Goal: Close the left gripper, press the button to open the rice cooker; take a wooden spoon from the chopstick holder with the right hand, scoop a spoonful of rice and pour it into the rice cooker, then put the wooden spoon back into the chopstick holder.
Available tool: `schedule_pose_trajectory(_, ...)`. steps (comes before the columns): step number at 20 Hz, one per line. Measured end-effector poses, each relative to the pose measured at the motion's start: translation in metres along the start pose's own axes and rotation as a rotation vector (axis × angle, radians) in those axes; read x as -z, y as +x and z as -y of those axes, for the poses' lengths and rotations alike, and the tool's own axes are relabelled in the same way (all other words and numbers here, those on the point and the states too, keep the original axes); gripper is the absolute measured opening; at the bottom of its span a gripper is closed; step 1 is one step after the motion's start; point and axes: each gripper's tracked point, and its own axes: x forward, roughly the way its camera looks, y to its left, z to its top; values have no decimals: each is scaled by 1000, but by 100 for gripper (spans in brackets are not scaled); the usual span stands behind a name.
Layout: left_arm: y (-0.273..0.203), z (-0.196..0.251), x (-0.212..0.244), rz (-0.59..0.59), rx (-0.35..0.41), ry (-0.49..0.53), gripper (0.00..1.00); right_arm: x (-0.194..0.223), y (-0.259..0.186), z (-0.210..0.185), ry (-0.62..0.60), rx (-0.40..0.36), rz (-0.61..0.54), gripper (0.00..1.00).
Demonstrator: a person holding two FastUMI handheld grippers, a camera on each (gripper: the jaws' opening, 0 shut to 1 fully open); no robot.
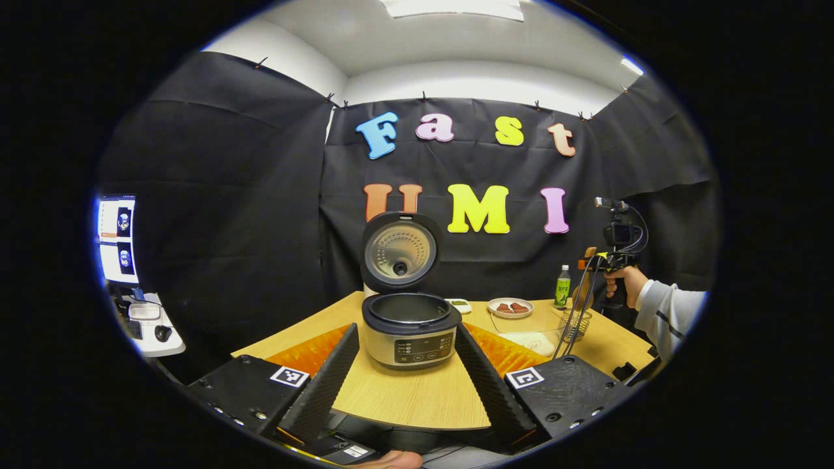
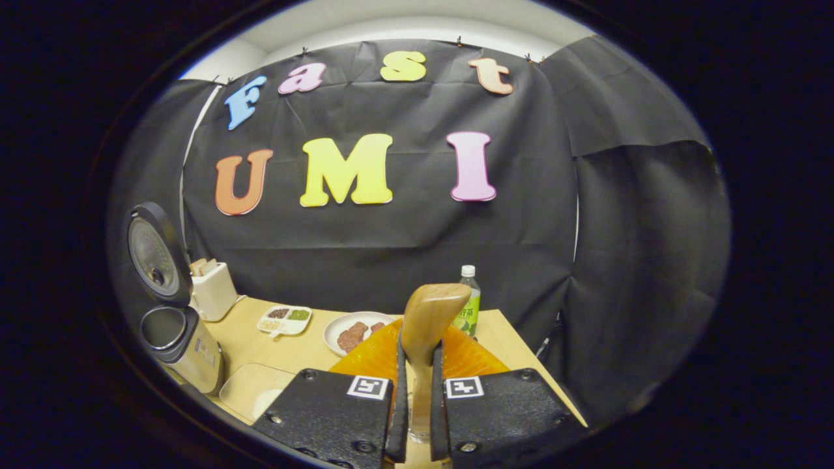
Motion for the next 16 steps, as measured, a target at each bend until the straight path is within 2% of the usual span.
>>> schedule_pose_trajectory(7,10,40,6,-13,61,7,95,24,16,12,71,-35,-38,23)
schedule_pose_trajectory(8,11,43,7,-16,64,9,95,24,16,16,74,-27,-34,31)
schedule_pose_trajectory(10,16,51,9,-18,74,-1,95,18,20,30,70,6,-3,60)
schedule_pose_trajectory(11,19,55,11,-18,83,-18,95,16,19,32,75,7,7,63)
schedule_pose_trajectory(14,31,59,21,-42,88,-67,94,6,8,33,108,-10,54,100)
schedule_pose_trajectory(16,36,55,27,-54,63,-50,94,-2,-2,39,116,5,84,100)
